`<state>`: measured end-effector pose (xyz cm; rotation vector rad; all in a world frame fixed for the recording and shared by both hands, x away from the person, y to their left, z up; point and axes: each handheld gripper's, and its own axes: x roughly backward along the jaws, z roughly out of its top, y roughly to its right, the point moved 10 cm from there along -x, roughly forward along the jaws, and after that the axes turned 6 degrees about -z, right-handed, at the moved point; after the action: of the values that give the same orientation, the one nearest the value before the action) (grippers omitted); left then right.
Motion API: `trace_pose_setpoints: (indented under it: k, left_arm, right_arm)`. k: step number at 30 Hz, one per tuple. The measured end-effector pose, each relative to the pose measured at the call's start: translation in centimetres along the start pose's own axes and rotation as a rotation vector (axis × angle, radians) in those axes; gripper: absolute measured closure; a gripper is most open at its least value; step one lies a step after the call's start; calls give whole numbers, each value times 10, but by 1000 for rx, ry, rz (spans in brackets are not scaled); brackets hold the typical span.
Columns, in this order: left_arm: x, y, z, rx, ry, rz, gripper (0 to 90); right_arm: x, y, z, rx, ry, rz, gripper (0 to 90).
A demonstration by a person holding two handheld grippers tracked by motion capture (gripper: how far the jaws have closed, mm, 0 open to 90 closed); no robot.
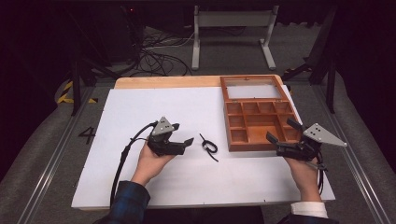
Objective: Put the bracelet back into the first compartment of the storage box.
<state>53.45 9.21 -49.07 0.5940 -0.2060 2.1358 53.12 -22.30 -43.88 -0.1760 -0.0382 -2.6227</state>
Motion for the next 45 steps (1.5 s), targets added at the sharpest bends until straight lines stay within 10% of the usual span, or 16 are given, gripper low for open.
trace_pose_setpoints:
  k: [45]
  left_arm:
    - [-78, 25, 1, 49, -141, -36, 324]
  right_arm:
    - [2, 2, 2, 1, 14, -4, 25]
